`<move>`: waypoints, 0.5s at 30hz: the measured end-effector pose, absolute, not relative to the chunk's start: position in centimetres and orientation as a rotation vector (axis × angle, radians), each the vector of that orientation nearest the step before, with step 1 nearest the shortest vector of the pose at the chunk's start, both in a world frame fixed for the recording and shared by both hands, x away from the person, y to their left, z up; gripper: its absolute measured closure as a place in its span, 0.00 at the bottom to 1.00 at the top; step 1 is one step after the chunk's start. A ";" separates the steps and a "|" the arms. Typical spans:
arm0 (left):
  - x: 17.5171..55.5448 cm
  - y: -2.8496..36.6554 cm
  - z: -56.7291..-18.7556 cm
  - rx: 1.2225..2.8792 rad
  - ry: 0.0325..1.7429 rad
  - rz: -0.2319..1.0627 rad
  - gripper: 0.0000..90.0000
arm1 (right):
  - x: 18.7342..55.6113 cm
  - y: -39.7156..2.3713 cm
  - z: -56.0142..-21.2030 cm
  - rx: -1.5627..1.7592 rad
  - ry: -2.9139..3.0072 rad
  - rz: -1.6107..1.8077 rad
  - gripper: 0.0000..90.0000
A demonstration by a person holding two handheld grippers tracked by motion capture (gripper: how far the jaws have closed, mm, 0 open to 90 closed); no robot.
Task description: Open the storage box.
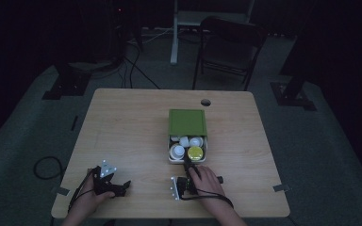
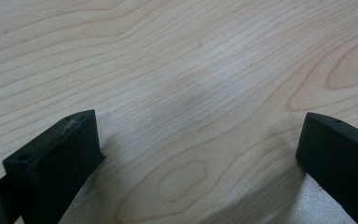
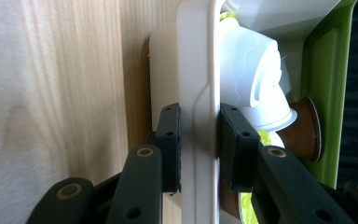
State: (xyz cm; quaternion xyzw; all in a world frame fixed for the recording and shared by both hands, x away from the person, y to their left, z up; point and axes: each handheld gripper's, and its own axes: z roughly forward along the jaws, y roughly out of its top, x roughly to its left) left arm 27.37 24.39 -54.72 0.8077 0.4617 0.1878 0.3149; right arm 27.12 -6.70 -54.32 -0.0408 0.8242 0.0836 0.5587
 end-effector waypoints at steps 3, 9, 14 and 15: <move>27.4 24.4 -54.7 2.128 1.216 0.495 0.00 | 26.7 -6.7 -54.3 -0.095 1.946 0.198 0.80; 27.4 24.4 -54.7 2.130 1.216 0.495 0.00 | 26.1 -6.7 -54.3 -0.097 1.947 0.202 0.80; 27.4 24.4 -54.7 2.131 1.215 0.495 0.00 | 25.5 -6.7 -54.3 -0.107 1.951 0.202 0.80; 27.4 24.4 -54.7 2.130 1.215 0.495 0.00 | 25.3 -6.7 -54.3 -0.109 1.949 0.203 0.80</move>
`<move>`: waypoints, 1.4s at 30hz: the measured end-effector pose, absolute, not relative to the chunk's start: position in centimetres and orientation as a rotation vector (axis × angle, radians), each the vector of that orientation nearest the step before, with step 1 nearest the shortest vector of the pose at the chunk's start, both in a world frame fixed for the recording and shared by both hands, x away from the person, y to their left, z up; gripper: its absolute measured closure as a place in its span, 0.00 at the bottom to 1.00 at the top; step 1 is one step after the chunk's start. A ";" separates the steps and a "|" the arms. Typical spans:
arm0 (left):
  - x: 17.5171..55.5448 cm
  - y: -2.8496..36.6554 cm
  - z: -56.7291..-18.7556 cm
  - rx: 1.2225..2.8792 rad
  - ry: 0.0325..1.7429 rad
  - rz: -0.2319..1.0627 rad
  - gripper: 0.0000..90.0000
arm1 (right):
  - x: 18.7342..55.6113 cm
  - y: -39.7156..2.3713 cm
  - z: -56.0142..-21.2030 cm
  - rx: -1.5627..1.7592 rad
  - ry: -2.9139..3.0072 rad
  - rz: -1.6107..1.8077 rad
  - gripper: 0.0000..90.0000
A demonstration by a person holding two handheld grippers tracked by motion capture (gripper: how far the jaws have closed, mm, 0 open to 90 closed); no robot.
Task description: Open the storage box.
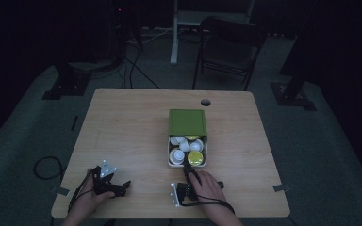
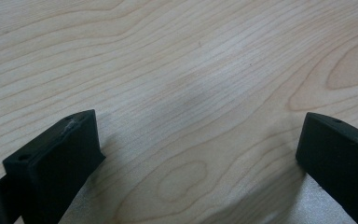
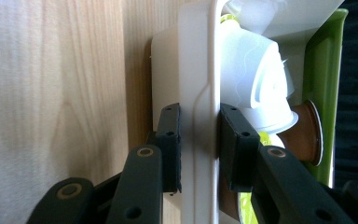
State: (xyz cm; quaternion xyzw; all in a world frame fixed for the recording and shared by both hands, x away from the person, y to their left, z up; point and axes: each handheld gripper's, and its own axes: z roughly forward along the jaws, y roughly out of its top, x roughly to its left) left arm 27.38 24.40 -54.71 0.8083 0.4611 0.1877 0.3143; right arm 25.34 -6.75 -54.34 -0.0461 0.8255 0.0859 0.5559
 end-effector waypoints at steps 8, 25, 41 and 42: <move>27.4 24.4 -54.7 2.131 1.215 0.495 0.00 | 24.2 -6.9 -54.3 -0.118 1.957 0.216 0.80; 27.4 24.4 -54.7 2.129 1.216 0.495 0.00 | 22.3 -7.2 -54.4 -0.165 1.987 0.240 0.80; 27.4 24.4 -54.7 2.128 1.216 0.495 0.00 | 21.6 -8.0 -54.3 -0.155 2.005 0.274 0.75; 27.4 24.4 -54.7 2.129 1.216 0.495 0.00 | 21.6 -8.0 -54.2 -0.154 2.014 0.274 0.72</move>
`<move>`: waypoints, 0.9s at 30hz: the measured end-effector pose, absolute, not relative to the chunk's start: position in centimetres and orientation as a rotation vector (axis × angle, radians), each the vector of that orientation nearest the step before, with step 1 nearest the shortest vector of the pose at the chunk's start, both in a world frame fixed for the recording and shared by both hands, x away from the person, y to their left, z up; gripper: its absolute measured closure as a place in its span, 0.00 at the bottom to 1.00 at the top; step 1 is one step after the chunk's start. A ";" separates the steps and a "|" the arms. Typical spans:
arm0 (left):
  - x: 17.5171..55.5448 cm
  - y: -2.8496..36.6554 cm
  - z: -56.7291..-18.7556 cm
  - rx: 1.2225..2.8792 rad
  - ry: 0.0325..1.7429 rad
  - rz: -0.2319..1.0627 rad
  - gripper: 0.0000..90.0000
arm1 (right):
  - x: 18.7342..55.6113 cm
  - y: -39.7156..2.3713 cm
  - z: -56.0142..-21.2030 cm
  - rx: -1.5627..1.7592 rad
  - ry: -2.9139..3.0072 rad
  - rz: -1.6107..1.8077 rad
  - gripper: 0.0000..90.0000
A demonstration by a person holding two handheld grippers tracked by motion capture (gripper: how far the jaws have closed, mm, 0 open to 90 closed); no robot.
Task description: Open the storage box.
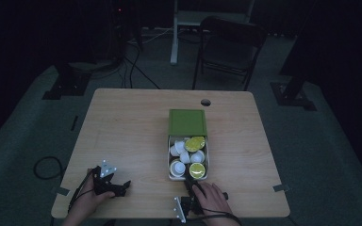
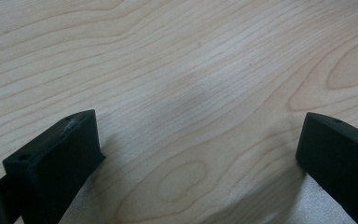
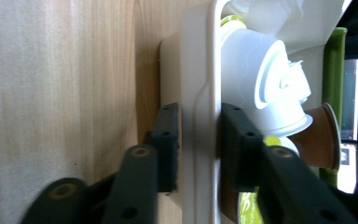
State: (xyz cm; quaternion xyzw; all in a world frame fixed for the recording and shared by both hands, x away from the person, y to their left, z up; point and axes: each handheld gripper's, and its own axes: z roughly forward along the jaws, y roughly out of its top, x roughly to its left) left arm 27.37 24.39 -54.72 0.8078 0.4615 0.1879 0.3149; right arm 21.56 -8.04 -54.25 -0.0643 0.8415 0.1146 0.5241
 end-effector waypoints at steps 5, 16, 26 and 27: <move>27.4 24.4 -54.7 2.129 1.216 0.495 0.00 | 21.7 -8.2 -53.9 -0.152 2.070 0.293 0.62; 27.4 24.4 -54.7 2.129 1.216 0.495 0.00 | 21.2 -8.6 -52.0 -0.116 2.137 0.388 0.54; 27.4 24.4 -54.7 2.129 1.216 0.495 0.00 | 21.2 -8.8 -51.1 -0.070 2.189 0.491 0.46; 27.4 24.4 -54.7 2.128 1.216 0.495 0.00 | 21.2 -8.8 -50.9 -0.062 2.197 0.508 0.44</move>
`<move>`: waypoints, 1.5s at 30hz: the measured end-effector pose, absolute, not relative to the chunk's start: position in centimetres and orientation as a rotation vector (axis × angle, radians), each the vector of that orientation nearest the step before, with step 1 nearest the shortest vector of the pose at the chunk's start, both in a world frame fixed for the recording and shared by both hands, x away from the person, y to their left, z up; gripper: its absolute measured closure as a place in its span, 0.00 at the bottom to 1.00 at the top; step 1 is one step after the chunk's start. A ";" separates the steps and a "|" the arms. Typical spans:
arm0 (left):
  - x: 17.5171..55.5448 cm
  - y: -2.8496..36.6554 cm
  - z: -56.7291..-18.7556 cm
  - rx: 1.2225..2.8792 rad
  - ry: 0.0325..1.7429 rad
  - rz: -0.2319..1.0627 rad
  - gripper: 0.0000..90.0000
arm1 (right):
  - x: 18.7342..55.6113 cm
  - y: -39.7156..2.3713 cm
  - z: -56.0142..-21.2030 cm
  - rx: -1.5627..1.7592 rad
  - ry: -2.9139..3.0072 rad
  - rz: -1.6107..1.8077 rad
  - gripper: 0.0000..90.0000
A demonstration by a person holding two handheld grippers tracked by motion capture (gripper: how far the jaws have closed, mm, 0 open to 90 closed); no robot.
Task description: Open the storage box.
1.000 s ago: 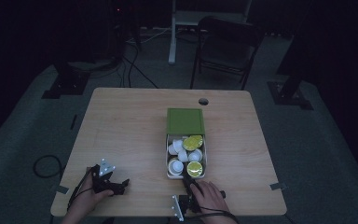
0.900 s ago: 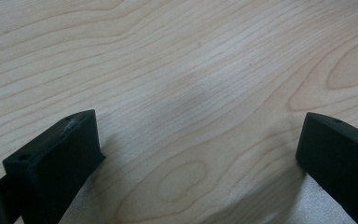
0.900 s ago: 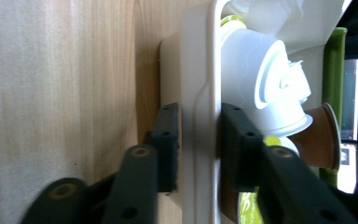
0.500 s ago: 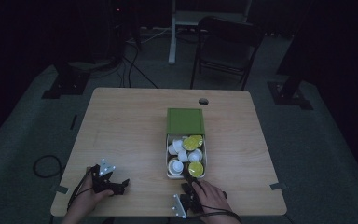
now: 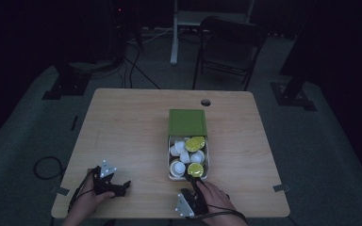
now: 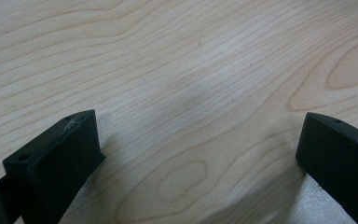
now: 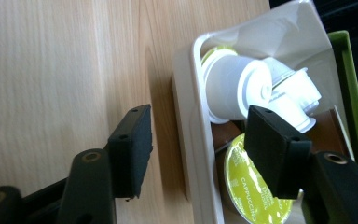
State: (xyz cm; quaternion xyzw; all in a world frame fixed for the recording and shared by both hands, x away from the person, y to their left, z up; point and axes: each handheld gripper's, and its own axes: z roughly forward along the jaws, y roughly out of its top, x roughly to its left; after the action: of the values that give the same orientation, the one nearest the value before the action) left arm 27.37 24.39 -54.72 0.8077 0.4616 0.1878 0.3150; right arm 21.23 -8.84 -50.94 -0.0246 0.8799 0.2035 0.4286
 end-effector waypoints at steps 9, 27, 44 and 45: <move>27.4 24.4 -54.7 2.128 1.216 0.495 0.00 | 21.9 -9.9 -49.4 0.047 2.204 0.665 0.37; 27.4 24.4 -54.7 2.128 1.216 0.495 0.00 | 24.7 -14.4 -46.5 0.454 2.033 1.042 0.22; 27.4 24.4 -54.7 2.129 1.216 0.495 0.00 | 26.7 -19.6 -46.3 0.759 1.873 1.166 0.18; 27.4 24.4 -54.7 2.129 1.216 0.495 0.00 | 26.7 -19.8 -46.4 0.769 1.870 1.161 0.18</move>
State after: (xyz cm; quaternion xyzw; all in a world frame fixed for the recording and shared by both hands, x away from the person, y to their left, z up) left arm 27.37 24.39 -54.71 0.8080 0.4614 0.1878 0.3146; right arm 26.74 -19.83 -46.39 0.3030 0.7373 0.4576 0.3939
